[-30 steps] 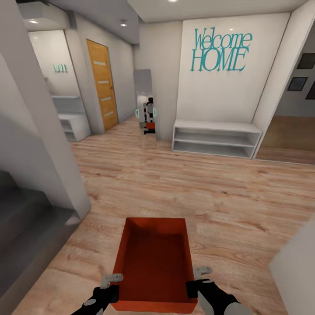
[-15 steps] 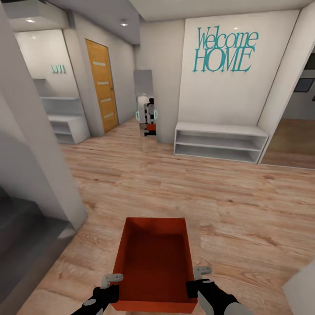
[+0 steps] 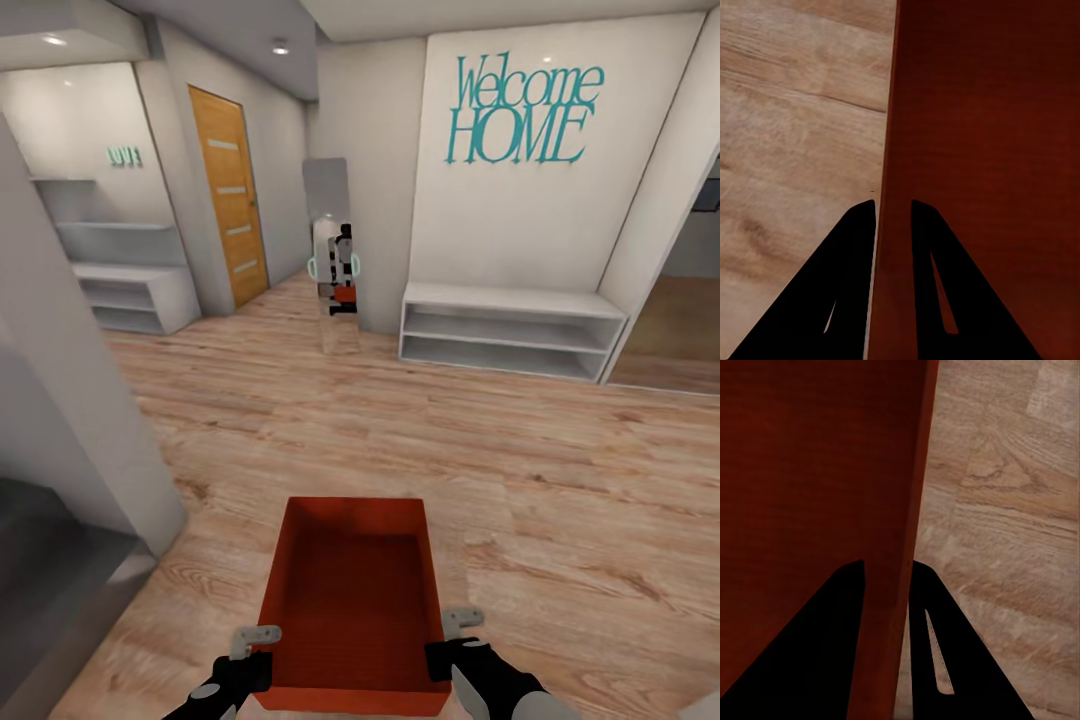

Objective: Move the two storage containers from the living room to the garage. In the garage, place one container on the floor and stack the other container on top of it (either order is fine).

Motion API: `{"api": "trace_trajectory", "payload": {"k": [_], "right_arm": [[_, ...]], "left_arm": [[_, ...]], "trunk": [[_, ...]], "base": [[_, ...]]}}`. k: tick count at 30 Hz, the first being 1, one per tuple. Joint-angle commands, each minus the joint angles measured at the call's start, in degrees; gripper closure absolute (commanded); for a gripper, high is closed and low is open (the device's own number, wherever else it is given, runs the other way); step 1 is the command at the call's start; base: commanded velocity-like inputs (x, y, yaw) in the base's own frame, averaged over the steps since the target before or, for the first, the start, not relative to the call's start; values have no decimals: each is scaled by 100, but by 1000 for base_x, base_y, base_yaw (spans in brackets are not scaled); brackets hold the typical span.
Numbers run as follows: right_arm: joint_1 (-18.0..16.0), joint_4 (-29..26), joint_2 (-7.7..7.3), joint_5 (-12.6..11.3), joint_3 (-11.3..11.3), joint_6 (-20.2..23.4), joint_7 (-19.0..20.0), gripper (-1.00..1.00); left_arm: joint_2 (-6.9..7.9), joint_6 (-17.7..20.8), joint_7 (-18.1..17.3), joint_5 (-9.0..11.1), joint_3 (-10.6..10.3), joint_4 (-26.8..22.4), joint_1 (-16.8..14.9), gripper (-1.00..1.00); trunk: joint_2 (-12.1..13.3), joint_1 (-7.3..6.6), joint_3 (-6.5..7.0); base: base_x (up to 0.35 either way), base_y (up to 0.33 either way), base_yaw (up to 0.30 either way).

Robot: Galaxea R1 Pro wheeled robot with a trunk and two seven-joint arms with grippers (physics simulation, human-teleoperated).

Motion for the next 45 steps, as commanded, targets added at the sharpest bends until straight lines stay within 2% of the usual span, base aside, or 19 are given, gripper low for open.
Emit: {"api": "trace_trajectory", "payload": {"k": [1, 24, 45], "right_arm": [[-3, -16, -52, 116, 5, 48, -54, 100], [-3, -16, -54, 119, 4, 48, -54, 100], [-3, -17, -54, 116, 0, 48, -54, 100]], "left_arm": [[4, -22, 46, 43, -8, 4, -3, 100], [7, -19, 46, 43, -7, 4, -3, 100], [4, -22, 46, 43, -7, 4, -3, 100]], "trunk": [[-2, 3, -5], [-2, 3, -5], [-2, 3, -5]], "base": [[343, 0, 0], [343, 0, 2], [343, 0, 86]]}}
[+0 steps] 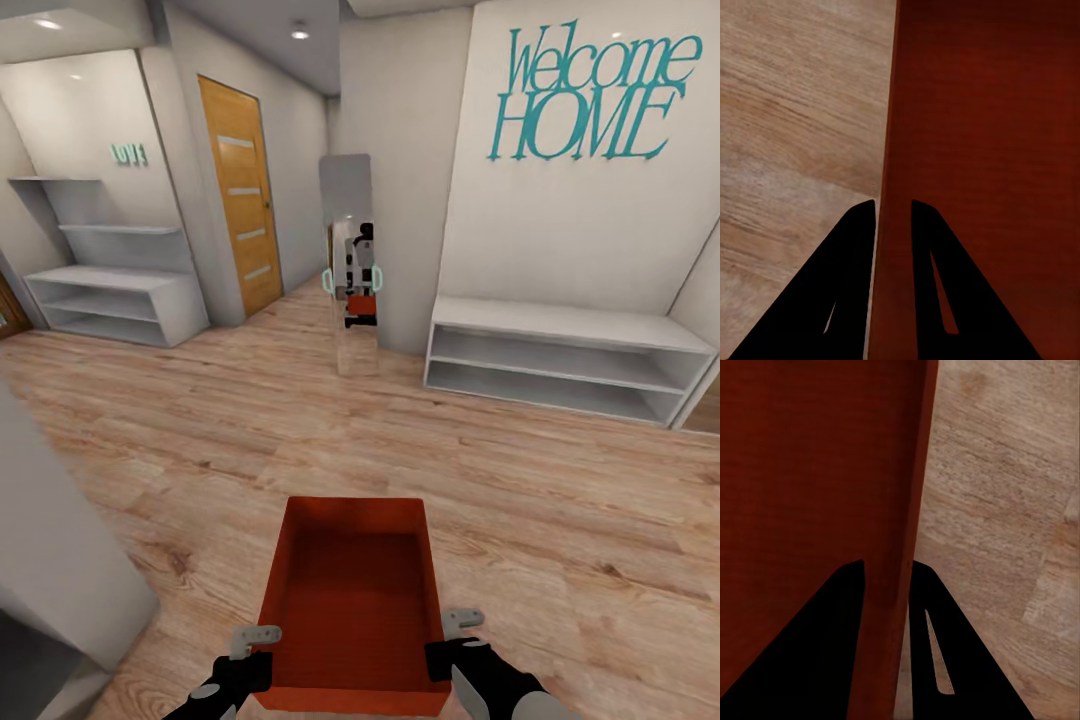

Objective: Move the two storage containers from the living room to the garage. In the garage, place one container on the floor and stack the other container on top of it (either order is fine).

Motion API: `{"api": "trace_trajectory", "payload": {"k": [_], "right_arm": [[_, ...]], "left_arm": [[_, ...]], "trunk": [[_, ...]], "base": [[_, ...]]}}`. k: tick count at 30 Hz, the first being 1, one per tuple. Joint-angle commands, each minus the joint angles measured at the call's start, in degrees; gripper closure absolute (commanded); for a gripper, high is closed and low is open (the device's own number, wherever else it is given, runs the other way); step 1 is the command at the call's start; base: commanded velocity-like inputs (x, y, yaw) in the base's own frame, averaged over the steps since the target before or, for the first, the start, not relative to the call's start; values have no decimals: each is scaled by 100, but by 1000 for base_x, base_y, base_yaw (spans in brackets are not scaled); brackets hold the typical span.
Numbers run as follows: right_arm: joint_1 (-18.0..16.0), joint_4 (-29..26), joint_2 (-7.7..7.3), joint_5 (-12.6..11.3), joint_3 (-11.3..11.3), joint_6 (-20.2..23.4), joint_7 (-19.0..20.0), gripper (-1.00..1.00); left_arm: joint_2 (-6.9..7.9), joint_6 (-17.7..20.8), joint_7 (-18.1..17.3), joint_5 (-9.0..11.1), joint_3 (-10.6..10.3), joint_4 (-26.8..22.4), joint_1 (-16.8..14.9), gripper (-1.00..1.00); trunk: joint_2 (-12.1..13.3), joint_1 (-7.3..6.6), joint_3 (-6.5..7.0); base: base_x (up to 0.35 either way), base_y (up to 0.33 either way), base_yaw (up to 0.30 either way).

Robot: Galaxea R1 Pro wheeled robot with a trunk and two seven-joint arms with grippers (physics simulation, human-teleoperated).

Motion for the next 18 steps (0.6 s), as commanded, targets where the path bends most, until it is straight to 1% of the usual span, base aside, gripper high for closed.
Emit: {"api": "trace_trajectory", "payload": {"k": [1, 11, 15, 18], "right_arm": [[-3, -16, -54, 118, 0, 48, -53, 100], [-3, -16, -53, 120, 4, 48, -53, 100], [-3, -16, -52, 119, 4, 48, -53, 100], [-3, -12, -53, 121, 3, 48, -53, 100]], "left_arm": [[4, -20, 46, 44, -8, 5, -3, 100], [3, -23, 46, 44, -8, 5, -3, 100], [3, -21, 46, 44, -8, 5, -3, 100], [4, -22, 46, 44, -8, 5, -3, 100]], "trunk": [[-2, 3, -5], [-2, 3, -5], [-2, 3, -5], [-2, 3, -5]], "base": [[343, 0, 4], [343, 0, 5], [343, 0, 68], [343, 0, 138]]}}
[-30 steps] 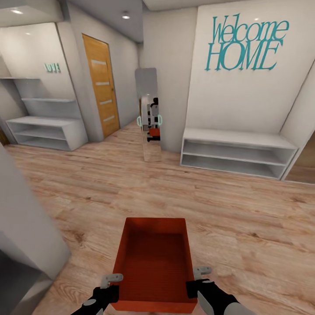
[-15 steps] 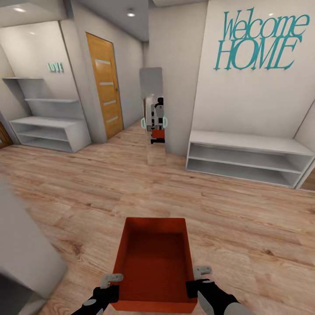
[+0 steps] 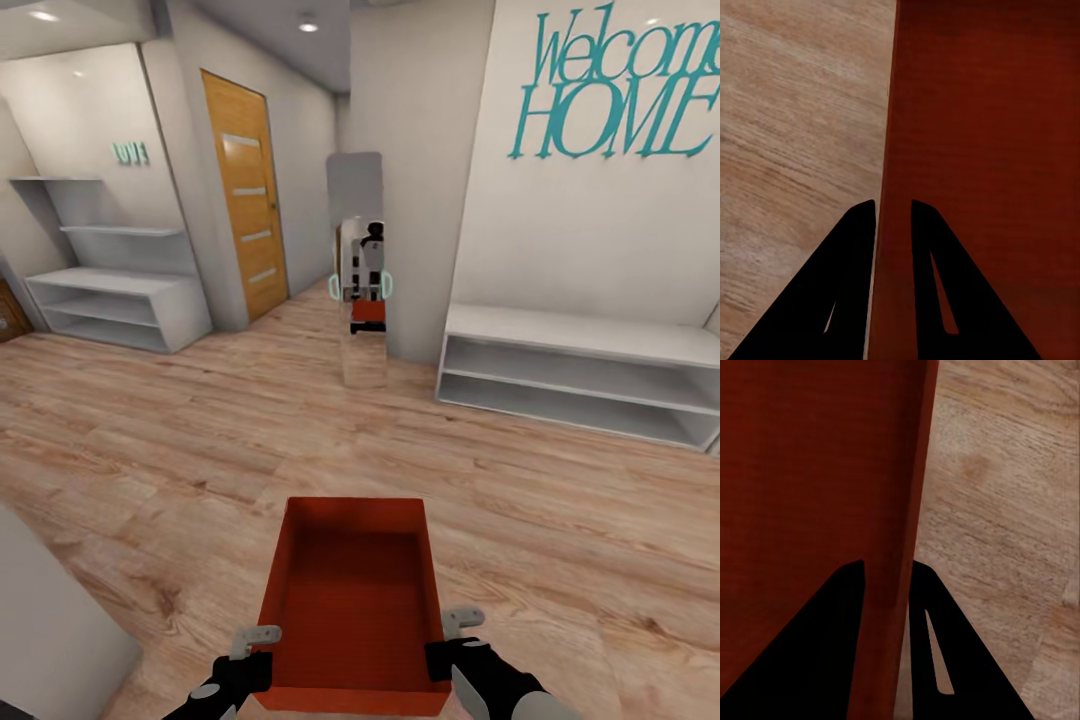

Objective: Move the two storage containers from the living room to the garage. In the garage, place one container on the floor and stack the other container on top of it (either order is fine).

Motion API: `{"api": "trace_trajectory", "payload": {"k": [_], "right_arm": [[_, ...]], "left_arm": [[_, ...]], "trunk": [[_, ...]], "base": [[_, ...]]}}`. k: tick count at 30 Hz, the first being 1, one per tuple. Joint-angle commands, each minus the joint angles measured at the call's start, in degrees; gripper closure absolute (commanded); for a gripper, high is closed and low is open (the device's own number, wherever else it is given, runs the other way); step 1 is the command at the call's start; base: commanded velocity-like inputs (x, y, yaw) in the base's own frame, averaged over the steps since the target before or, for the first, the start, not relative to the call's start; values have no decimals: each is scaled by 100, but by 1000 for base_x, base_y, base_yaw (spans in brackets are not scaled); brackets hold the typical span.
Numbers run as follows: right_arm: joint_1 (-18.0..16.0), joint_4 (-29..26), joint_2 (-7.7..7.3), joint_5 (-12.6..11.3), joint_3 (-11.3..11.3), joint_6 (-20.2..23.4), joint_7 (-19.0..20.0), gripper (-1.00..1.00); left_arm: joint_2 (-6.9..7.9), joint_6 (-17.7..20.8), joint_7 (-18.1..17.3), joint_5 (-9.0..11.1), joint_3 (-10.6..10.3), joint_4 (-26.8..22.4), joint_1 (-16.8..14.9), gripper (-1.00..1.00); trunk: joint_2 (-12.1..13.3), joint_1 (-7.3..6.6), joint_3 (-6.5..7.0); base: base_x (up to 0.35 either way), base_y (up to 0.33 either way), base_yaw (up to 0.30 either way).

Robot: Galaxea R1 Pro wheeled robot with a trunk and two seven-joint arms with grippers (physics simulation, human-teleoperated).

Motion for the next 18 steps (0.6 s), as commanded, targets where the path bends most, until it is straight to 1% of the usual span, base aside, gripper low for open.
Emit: {"api": "trace_trajectory", "payload": {"k": [1, 6, 18], "right_arm": [[-2, -17, -54, 114, 10, 49, -54, 100], [-2, -19, -55, 112, 7, 49, -54, 100], [-2, -20, -56, 111, 5, 49, -54, 100]], "left_arm": [[3, -22, 46, 42, -6, 4, -4, 100], [3, -23, 46, 42, -8, 4, -4, 100], [4, -23, 46, 42, -7, 4, -4, 100]], "trunk": [[-2, 3, -5], [-2, 3, -5], [-2, 3, -5]], "base": [[343, 0, 174], [343, 0, 133], [343, 0, 13]]}}
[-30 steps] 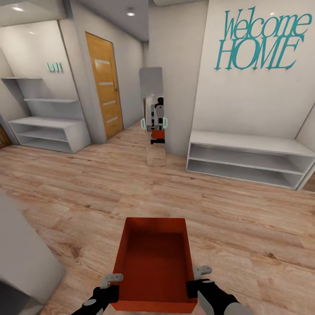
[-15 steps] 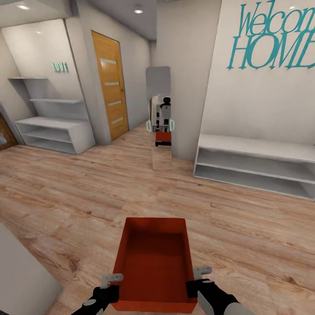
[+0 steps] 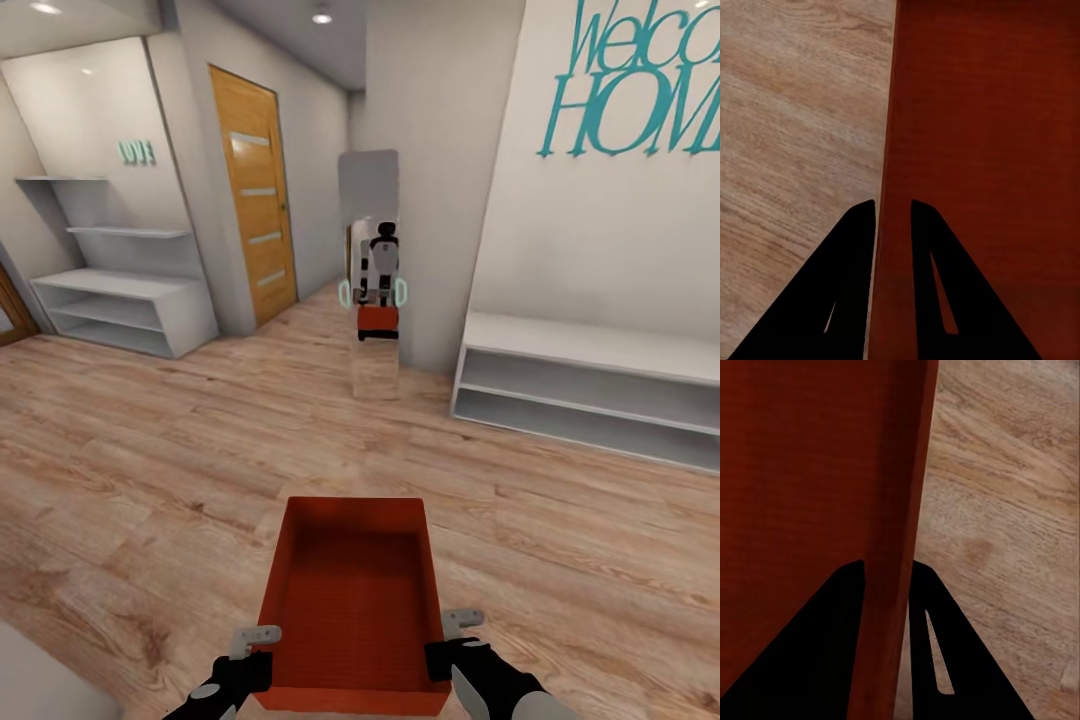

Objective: Move the two storage containers from the living room to the garage. In the garage, place one container on the floor and stack the other container on top of it (either order is fine).

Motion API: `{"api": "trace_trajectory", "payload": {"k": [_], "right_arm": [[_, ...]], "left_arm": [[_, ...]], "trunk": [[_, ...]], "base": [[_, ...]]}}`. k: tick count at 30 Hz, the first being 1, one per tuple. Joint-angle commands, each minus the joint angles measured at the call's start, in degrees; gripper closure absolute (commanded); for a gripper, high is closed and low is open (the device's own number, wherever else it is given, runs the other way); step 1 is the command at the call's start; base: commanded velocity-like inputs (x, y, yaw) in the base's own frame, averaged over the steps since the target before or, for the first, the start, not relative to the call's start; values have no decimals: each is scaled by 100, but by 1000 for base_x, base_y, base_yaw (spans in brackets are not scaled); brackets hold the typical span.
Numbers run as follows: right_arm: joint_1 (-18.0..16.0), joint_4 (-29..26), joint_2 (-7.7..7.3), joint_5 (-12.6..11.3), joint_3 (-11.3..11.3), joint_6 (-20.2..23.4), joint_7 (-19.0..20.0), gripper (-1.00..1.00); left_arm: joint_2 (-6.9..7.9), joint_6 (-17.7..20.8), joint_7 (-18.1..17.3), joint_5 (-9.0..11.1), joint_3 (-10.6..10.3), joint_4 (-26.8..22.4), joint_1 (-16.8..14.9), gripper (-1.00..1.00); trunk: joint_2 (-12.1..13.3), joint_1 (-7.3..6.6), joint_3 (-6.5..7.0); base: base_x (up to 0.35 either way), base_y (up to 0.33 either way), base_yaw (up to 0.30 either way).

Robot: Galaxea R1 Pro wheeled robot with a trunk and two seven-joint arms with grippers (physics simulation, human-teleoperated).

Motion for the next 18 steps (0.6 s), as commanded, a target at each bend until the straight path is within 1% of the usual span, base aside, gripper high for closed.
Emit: {"api": "trace_trajectory", "payload": {"k": [1, 4, 11, 18], "right_arm": [[-3, -16, -56, 116, 0, 48, -52, 100], [-3, -16, -56, 116, 6, 48, -52, 100], [-3, -13, -56, 120, 2, 48, -52, 100], [-3, -14, -56, 120, 0, 48, -52, 100]], "left_arm": [[4, -22, 47, 43, -8, 5, -3, 100], [4, -20, 47, 43, -7, 5, -3, 100], [3, -22, 47, 43, -7, 5, -3, 100], [3, -22, 47, 43, -7, 5, -3, 100]], "trunk": [[-2, 3, -5], [-2, 3, -5], [-2, 3, -5], [-2, 3, -5]], "base": [[343, 0, 5], [343, 0, 63], [343, 0, 127], [343, 0, 24]]}}
